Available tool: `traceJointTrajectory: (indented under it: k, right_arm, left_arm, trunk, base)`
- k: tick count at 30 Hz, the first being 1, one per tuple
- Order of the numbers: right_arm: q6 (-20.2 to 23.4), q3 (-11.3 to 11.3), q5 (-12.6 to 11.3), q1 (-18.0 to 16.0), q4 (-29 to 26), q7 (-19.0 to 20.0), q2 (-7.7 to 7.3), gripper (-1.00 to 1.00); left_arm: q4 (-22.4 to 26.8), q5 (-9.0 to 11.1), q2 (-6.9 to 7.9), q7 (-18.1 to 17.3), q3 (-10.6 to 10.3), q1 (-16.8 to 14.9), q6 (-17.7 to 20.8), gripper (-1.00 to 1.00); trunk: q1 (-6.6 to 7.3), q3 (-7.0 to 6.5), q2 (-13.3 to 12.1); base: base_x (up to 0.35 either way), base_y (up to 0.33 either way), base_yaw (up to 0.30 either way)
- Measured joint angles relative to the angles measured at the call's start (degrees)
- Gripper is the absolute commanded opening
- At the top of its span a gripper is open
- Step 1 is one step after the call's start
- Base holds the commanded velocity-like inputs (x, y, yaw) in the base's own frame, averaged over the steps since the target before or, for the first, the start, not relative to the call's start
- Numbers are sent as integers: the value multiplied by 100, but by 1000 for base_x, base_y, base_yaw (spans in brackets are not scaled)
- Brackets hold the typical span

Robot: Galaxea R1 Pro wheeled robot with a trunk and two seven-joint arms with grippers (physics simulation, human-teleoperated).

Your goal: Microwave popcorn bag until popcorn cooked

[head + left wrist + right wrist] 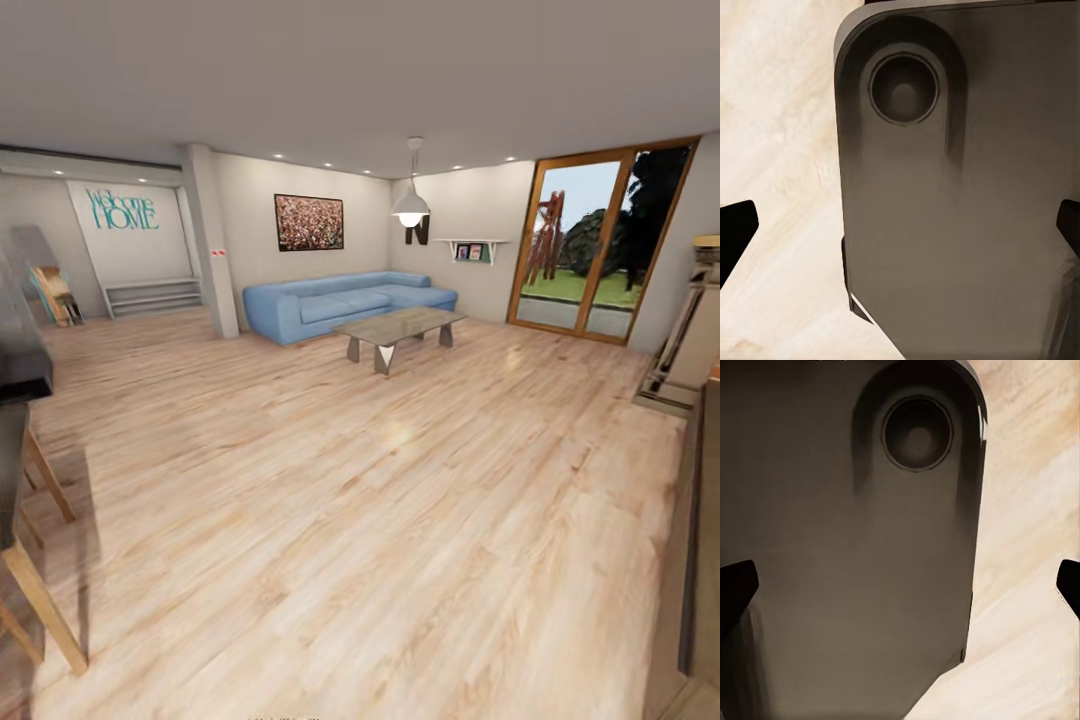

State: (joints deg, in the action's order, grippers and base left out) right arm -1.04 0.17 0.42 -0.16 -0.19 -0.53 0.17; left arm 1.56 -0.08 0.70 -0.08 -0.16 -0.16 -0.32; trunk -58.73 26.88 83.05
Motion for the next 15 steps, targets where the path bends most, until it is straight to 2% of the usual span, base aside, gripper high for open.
traceJointTrajectory:
  k: [15]
  right_arm:
    - [-115, -1, -34, 0, -2, -11, 0, 100]
  left_arm:
    - [0, 0, 0, 0, 0, 0, 0, 100]
  trunk:
    - [0, 0, 0]
  base:
    - [0, 0, 299]
